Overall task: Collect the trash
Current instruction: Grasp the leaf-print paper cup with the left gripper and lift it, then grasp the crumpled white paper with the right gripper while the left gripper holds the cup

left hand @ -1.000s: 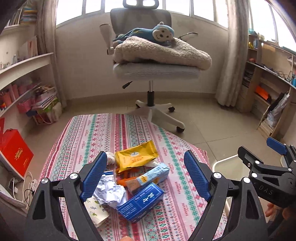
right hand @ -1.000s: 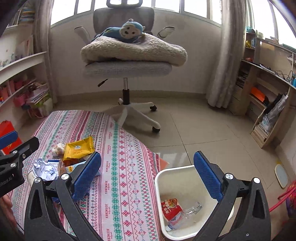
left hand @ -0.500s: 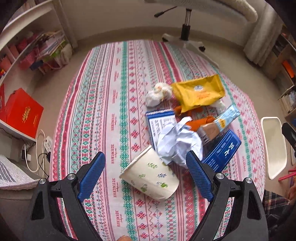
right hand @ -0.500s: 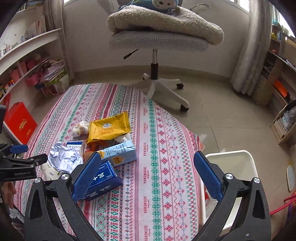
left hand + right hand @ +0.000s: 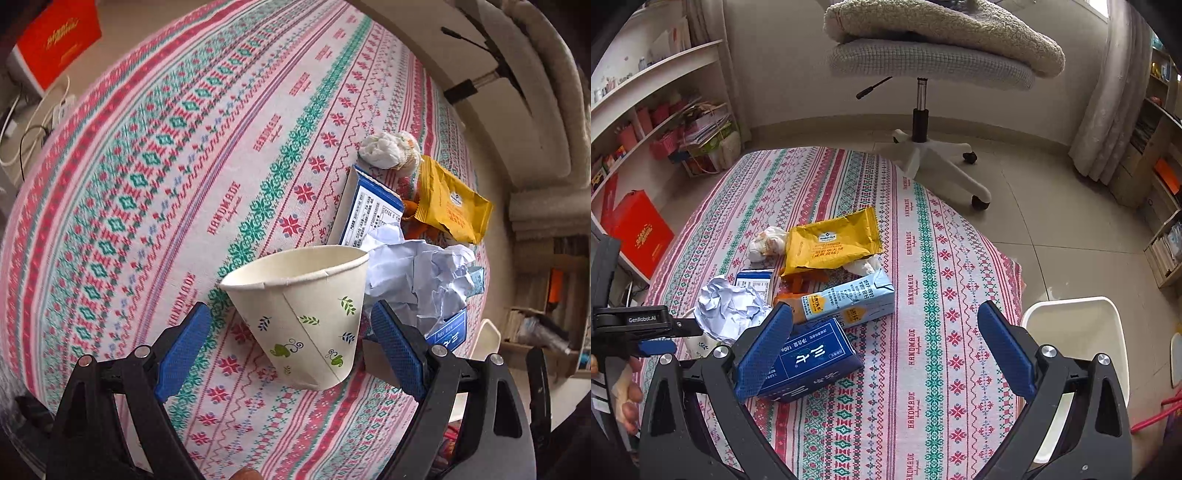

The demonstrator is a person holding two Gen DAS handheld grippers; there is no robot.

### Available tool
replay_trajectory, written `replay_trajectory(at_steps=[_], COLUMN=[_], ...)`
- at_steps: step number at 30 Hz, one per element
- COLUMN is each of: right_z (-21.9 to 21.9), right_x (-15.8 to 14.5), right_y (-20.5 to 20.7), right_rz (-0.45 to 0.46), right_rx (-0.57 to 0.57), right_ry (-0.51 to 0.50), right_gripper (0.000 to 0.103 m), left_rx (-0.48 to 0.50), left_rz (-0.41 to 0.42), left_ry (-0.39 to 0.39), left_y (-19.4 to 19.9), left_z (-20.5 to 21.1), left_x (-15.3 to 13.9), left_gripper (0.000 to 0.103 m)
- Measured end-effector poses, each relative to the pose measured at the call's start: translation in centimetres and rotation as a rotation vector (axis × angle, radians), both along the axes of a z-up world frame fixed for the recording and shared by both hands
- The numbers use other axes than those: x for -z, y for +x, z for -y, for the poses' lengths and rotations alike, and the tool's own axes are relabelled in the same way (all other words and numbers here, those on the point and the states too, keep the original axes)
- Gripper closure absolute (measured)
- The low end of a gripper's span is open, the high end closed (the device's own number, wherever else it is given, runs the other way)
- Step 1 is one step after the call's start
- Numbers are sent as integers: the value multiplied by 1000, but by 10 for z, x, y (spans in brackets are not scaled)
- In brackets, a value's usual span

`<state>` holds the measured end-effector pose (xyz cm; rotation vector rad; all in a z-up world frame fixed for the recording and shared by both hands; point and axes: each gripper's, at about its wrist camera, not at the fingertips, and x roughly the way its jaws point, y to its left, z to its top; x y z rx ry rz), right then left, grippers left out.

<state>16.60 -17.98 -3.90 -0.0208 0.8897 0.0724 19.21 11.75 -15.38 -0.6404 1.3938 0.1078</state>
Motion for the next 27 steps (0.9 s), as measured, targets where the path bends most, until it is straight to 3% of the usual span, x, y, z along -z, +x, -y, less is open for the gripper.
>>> replay_trajectory(at_steps=[3,5,7,18,25,27], right_z=[1,-2,-8,-98,-143,-151], right_x=[-2,-2,-1,28,39,46], right_y=[0,0,1,-11,4,11], right_rz=[8,14,10,-27,-58,-87], right_rx=[-12,-26,-54,-361,-390,-391], right_ry=[17,24,31,-37,-85,-99], right_gripper=[7,7,7,7,7,15], left_rx=[-13,-20,-14,18,-11,-11], left_rz=[-23,-34,-19,303,355,360], left_ry=[-24,-69,-83,230,228,227], left_y=[2,2,-2,-43,-62,-63], left_z=[11,14,15,-13,-57,-61], left_x=[14,20,17,-88,-103,-106], left_gripper=[17,34,37,39,39,39])
